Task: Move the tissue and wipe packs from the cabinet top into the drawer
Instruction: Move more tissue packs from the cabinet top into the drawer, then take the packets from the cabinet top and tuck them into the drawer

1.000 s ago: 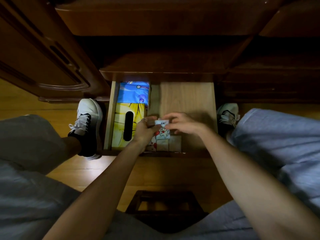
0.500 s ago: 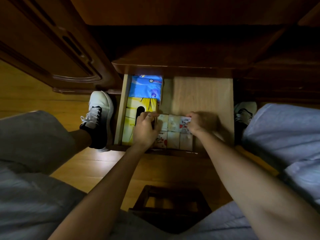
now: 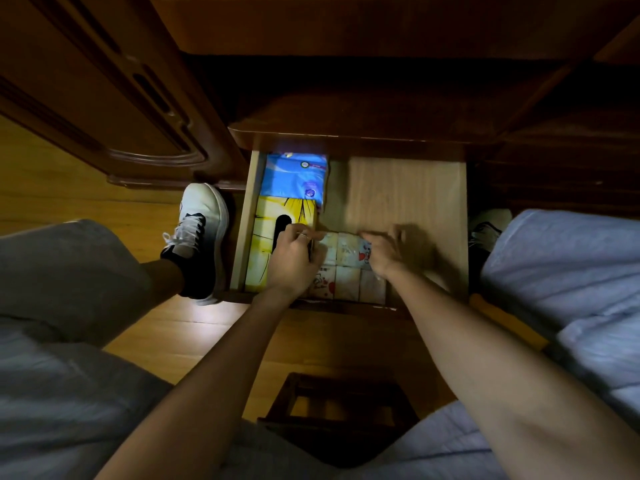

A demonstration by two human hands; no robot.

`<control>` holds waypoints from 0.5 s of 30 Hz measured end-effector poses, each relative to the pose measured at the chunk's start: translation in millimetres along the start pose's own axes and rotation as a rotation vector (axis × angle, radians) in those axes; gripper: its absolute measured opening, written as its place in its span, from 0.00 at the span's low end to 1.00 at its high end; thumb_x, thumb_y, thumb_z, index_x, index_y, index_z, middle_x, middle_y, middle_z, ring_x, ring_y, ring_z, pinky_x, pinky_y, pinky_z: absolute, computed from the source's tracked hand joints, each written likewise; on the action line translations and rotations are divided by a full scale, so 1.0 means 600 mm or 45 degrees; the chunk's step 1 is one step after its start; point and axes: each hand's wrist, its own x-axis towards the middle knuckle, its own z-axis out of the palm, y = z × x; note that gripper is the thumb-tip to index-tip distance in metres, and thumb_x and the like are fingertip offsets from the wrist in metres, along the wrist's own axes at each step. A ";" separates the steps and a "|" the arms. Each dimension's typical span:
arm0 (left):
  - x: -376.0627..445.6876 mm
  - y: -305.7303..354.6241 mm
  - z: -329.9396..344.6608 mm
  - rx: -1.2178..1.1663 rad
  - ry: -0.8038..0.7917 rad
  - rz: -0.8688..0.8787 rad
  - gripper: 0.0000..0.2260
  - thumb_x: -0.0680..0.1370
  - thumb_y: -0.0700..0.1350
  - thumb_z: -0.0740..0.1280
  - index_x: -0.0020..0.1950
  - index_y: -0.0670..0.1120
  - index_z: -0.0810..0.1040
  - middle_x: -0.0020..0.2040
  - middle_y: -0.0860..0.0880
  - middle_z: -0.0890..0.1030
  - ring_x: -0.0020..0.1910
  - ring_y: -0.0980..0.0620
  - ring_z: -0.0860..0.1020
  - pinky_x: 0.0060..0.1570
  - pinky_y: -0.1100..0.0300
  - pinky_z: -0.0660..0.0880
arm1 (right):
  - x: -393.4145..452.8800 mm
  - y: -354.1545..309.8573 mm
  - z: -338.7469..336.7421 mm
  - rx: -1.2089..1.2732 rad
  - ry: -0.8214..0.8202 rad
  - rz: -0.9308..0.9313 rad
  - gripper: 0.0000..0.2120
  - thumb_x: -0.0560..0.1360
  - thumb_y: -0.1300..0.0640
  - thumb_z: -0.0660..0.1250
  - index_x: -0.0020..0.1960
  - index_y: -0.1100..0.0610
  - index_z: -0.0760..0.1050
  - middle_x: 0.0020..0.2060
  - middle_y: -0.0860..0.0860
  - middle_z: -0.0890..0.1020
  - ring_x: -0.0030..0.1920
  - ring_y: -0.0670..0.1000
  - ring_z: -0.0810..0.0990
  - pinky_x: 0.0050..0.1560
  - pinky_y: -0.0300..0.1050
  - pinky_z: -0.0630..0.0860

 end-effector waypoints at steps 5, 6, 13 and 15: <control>-0.006 0.012 -0.007 0.300 -0.045 0.069 0.16 0.80 0.45 0.64 0.65 0.41 0.77 0.66 0.44 0.72 0.61 0.45 0.71 0.51 0.51 0.76 | 0.001 -0.011 0.010 -0.177 -0.010 0.047 0.21 0.82 0.59 0.59 0.73 0.48 0.71 0.73 0.58 0.62 0.73 0.66 0.56 0.74 0.57 0.56; -0.009 0.014 -0.008 0.373 -0.065 0.059 0.17 0.79 0.43 0.64 0.68 0.41 0.75 0.67 0.44 0.71 0.62 0.44 0.70 0.52 0.51 0.76 | 0.002 -0.012 0.006 -0.162 -0.052 0.046 0.22 0.81 0.62 0.60 0.74 0.48 0.70 0.73 0.58 0.62 0.74 0.66 0.56 0.75 0.58 0.56; -0.010 0.029 -0.034 0.487 -0.273 -0.031 0.20 0.79 0.43 0.64 0.70 0.41 0.69 0.70 0.43 0.66 0.64 0.42 0.68 0.52 0.49 0.76 | -0.022 -0.034 -0.050 -0.111 -0.188 0.062 0.33 0.78 0.63 0.64 0.79 0.47 0.58 0.78 0.53 0.60 0.78 0.61 0.54 0.77 0.59 0.54; 0.001 0.033 -0.054 0.403 -0.404 -0.059 0.17 0.80 0.45 0.63 0.67 0.41 0.72 0.68 0.43 0.67 0.64 0.41 0.68 0.57 0.45 0.75 | -0.044 -0.055 -0.075 -0.135 -0.138 0.038 0.32 0.78 0.61 0.64 0.79 0.48 0.59 0.77 0.52 0.63 0.76 0.59 0.59 0.74 0.58 0.60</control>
